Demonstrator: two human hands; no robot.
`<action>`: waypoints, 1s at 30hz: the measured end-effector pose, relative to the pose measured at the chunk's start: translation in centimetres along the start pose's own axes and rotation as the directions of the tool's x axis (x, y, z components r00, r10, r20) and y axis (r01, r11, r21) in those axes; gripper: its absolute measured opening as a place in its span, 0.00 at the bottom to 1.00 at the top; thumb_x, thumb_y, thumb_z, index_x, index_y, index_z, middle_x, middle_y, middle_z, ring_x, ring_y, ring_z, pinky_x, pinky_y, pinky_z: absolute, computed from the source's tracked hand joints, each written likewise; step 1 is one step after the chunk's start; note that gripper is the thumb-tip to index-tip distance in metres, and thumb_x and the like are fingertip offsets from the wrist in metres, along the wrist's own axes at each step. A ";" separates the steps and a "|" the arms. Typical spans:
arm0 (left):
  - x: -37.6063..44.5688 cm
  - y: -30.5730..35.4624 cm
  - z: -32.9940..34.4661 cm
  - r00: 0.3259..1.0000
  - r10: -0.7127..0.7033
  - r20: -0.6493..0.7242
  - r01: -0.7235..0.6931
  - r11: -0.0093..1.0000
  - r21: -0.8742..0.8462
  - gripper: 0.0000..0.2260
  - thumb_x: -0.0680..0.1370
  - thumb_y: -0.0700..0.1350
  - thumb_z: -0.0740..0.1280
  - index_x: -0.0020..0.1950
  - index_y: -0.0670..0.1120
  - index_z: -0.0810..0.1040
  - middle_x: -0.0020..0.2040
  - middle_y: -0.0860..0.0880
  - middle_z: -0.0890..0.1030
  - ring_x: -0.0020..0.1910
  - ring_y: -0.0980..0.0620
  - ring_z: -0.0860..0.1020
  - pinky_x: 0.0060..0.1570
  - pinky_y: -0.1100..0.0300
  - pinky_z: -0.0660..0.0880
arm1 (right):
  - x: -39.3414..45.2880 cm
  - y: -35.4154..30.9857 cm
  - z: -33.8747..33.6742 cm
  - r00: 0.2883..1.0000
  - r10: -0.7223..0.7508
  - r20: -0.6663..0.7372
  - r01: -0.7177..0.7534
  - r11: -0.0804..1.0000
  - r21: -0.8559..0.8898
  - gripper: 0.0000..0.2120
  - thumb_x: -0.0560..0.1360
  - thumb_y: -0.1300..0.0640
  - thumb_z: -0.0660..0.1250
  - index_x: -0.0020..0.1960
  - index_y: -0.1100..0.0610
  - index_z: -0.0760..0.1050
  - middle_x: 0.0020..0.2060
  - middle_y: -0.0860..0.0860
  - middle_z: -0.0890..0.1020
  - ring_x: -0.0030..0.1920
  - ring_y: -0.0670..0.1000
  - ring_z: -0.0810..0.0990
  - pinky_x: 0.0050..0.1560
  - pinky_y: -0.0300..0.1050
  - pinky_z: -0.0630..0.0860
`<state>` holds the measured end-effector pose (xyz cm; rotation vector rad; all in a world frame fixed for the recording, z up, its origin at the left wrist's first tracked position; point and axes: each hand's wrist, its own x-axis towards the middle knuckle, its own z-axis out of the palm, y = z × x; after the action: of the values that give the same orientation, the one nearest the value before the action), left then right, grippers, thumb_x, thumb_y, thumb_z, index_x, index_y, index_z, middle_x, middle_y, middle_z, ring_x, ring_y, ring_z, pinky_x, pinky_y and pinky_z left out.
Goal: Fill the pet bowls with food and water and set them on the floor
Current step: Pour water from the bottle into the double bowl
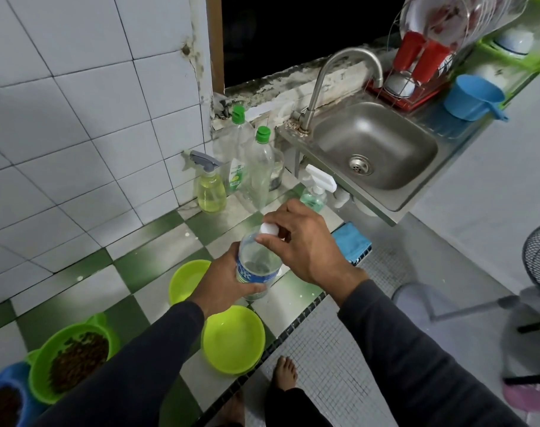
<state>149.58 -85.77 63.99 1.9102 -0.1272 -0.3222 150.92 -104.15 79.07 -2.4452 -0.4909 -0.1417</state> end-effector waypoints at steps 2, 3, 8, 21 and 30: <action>0.0 -0.1 0.0 1.000 0.006 0.003 -0.006 1.000 -0.002 0.38 0.61 0.57 0.84 0.67 0.63 0.71 0.58 0.60 0.83 0.57 0.59 0.83 0.53 0.54 0.84 | 0.0 0.1 -0.2 0.998 -0.039 0.044 0.039 0.999 -0.005 0.12 0.75 0.54 0.75 0.57 0.57 0.83 0.46 0.50 0.74 0.42 0.47 0.73 0.47 0.36 0.68; 0.1 -0.2 0.0 1.000 0.007 0.005 -0.007 1.000 -0.005 0.38 0.61 0.57 0.85 0.67 0.63 0.71 0.58 0.60 0.83 0.58 0.59 0.83 0.54 0.54 0.84 | 0.0 0.1 -0.3 0.997 -0.053 0.059 0.053 0.999 -0.001 0.13 0.76 0.55 0.75 0.58 0.58 0.83 0.47 0.51 0.75 0.43 0.47 0.74 0.48 0.36 0.68; 0.2 -0.4 0.1 1.000 0.003 0.006 -0.003 1.000 -0.019 0.39 0.61 0.58 0.85 0.68 0.64 0.71 0.59 0.60 0.83 0.59 0.58 0.83 0.55 0.53 0.83 | 0.0 0.2 -0.3 0.992 -0.101 0.081 0.102 0.995 -0.011 0.16 0.76 0.63 0.74 0.63 0.59 0.82 0.51 0.53 0.79 0.54 0.52 0.75 0.55 0.38 0.67; 0.0 -0.4 0.3 1.000 0.020 0.014 -0.019 1.000 -0.016 0.38 0.62 0.56 0.84 0.68 0.63 0.71 0.59 0.60 0.83 0.59 0.57 0.82 0.55 0.54 0.84 | 0.0 0.2 -0.7 0.996 -0.054 0.074 0.057 0.997 -0.048 0.15 0.74 0.51 0.76 0.58 0.57 0.84 0.47 0.51 0.76 0.43 0.47 0.73 0.48 0.36 0.66; 0.1 -0.5 0.3 1.000 0.019 0.009 -0.018 1.000 -0.015 0.38 0.62 0.54 0.85 0.68 0.63 0.70 0.59 0.59 0.83 0.58 0.58 0.83 0.55 0.53 0.84 | -0.4 -0.1 -0.7 0.995 -0.057 0.081 0.061 0.997 -0.038 0.21 0.74 0.49 0.76 0.64 0.57 0.81 0.51 0.50 0.77 0.53 0.49 0.73 0.55 0.40 0.70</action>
<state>149.51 -85.90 63.40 1.8921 -0.1482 -0.3189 150.50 -104.68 79.58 -2.4841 -0.6013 -0.0793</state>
